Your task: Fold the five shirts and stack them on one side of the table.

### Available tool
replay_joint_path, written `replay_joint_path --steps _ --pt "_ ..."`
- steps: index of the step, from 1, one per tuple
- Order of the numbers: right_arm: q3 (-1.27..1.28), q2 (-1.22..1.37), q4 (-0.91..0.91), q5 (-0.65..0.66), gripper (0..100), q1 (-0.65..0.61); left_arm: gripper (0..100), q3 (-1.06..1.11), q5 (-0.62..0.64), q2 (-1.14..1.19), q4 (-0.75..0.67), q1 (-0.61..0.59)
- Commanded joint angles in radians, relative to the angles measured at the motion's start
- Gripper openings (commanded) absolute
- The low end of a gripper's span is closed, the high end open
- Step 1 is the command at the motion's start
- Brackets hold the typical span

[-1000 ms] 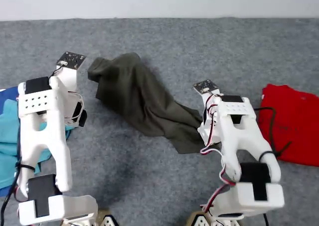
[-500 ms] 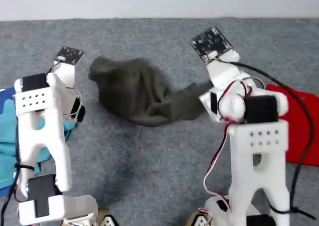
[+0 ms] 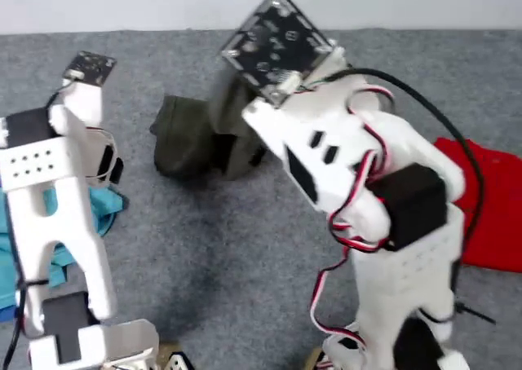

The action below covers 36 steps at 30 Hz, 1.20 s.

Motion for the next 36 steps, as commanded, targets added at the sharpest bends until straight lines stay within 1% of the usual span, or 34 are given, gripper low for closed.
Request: replay_joint_path --steps 1,6,8,11,14,20,22,25,28,29,32,34,36 --pt "-0.12 0.064 -0.125 0.091 0.9 -0.048 13 -0.044 0.0 -0.123 0.026 -0.009" --pt "-0.238 0.148 -0.232 0.189 0.9 -0.05 13 -0.039 0.0 -0.209 0.028 -0.009" --pt "-0.282 0.165 -0.236 0.218 0.9 -0.05 13 -0.019 0.0 -0.232 0.028 -0.003" --pt "-0.315 0.177 -0.213 0.221 0.9 -0.035 13 0.028 0.0 -0.259 0.028 0.043" --pt "-0.318 0.177 -0.176 0.219 0.9 0.004 13 0.09 0.0 -0.319 0.028 0.135" --pt "-0.321 0.165 -0.14 0.219 0.9 0.038 13 0.24 0.012 -0.43 0.025 0.397" --pt "-0.318 0.157 -0.14 0.219 0.9 0.048 13 0.285 0.051 -0.431 0.025 0.451" --pt "-0.315 0.153 -0.125 0.219 0.9 0.062 20 0.325 0.109 -0.436 0.02 0.502" --pt "-0.315 0.15 -0.094 0.219 0.9 0.065 25 0.329 0.216 -0.43 -0.031 0.523" --pt "-0.315 0.148 -0.091 0.219 0.9 0.065 26 0.334 0.23 -0.428 -0.055 0.525" --pt "-0.319 0.148 -0.091 0.219 0.9 0.065 26 0.394 0.242 -0.428 -0.161 0.557" --pt "-0.318 0.148 -0.091 0.219 0.9 0.065 26 0.458 0.293 -0.428 -0.241 0.571" --pt "-0.318 0.148 -0.091 0.219 0.9 0.065 26 0.53 0.316 -0.428 -0.316 0.577"
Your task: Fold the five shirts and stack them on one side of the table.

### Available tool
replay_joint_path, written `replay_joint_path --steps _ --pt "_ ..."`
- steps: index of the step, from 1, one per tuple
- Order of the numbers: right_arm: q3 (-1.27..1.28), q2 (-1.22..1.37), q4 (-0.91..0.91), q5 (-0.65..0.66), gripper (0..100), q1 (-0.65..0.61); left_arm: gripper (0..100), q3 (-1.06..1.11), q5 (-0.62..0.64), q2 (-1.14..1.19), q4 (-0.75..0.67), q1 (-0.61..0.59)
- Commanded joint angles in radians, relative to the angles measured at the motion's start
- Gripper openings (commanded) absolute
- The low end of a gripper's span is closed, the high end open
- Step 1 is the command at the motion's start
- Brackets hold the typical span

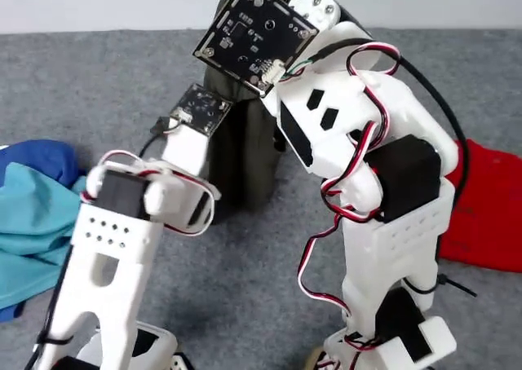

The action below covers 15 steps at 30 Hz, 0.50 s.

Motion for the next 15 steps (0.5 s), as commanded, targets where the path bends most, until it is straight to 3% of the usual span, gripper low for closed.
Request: replay_joint_path --steps 1,8,11,15 --pt "-0.046 -0.031 0.002 0.008 0.9 0.013 26 0.094 0.038 -0.028 -0.146 0.017" --pt "-0.043 -0.031 0.002 0.008 0.9 0.013 18 0.285 0.098 -0.029 -0.442 0.008" --pt "-0.043 -0.031 0.004 0.008 0.9 0.021 10 0.328 0.049 -0.029 -0.542 -0.011" --pt "-0.043 -0.031 0.004 0.006 0.9 0.082 2 0.306 -0.064 -0.038 -0.548 -0.058"
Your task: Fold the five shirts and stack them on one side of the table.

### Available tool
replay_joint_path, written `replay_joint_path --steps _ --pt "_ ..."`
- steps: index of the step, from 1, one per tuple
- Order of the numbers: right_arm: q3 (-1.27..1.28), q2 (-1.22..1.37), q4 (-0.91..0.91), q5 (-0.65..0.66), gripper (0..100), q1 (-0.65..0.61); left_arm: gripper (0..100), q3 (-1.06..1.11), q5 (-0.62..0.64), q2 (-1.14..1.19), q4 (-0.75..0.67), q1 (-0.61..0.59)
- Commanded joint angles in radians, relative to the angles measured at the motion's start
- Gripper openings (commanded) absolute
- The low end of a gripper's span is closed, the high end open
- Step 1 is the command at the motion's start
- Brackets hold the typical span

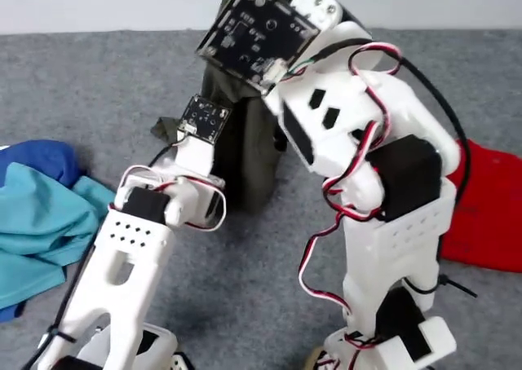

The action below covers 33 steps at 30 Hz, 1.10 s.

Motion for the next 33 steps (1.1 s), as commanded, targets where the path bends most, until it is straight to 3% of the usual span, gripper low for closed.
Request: replay_joint_path --steps 1,11,17,20,23,28,33 --pt "-0.043 -0.033 0.004 0.006 0.9 0.064 1 -0.054 -0.095 -0.038 0.011 -0.052" --pt "-0.049 -0.079 0.042 0.005 0.9 0.163 1 -0.596 -0.213 -0.038 0.376 -0.222" --pt "-0.049 -0.166 0.044 0.006 0.9 0.237 1 -0.9 -0.216 -0.038 0.563 -0.218" --pt "-0.041 -0.188 0.064 0.011 0.9 0.262 1 -0.983 -0.295 -0.037 0.669 -0.181" --pt "-0.002 -0.163 0.125 0.011 0.9 0.283 1 -0.975 -0.379 -0.029 0.77 -0.153" --pt "0.167 -0.081 0.217 0.006 0.9 0.302 1 -0.713 -0.488 -0.028 0.75 -0.147" --pt "0.387 0.021 0.183 0.005 0.9 0.303 1 -0.317 -0.535 0.023 0.531 -0.172"
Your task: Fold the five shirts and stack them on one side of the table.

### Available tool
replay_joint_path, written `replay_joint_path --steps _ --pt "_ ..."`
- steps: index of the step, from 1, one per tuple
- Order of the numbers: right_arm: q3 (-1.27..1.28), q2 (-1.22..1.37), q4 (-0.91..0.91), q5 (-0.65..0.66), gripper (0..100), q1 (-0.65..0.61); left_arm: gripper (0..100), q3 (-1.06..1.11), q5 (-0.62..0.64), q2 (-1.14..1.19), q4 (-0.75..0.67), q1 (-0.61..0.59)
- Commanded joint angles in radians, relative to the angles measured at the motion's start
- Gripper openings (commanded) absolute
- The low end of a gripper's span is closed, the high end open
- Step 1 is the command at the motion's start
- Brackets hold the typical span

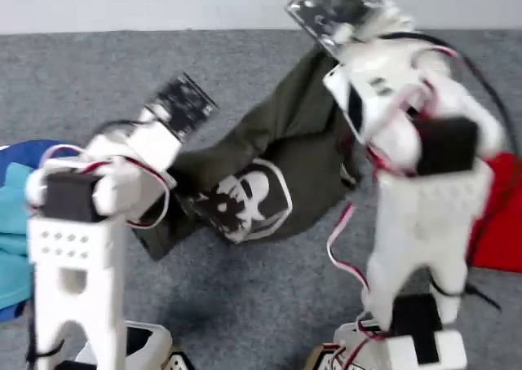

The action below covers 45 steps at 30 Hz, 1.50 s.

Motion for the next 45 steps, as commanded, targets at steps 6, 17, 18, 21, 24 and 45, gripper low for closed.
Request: replay_joint_path --steps 6,17,18,21,24,45 --pt "0.222 0.133 -0.166 -0.046 0.9 0.05 3 0.332 -0.018 0.175 -0.316 -0.117" --pt "0.245 0.286 -0.309 -0.051 0.9 0.124 18 0.051 0.021 0.276 -0.247 -0.241" --pt "0.245 0.289 -0.32 -0.051 0.9 0.122 18 0.021 0.021 0.276 -0.224 -0.238" --pt "0.245 0.292 -0.344 -0.051 0.9 0.111 18 -0.065 0.02 0.276 -0.118 -0.19" --pt "0.245 0.295 -0.351 -0.051 0.9 0.102 17 -0.11 0.003 0.276 -0.028 -0.123" --pt "0.244 0.286 -0.272 -0.087 0.9 0.071 21 -0.193 -0.046 0.792 -0.262 -0.193"
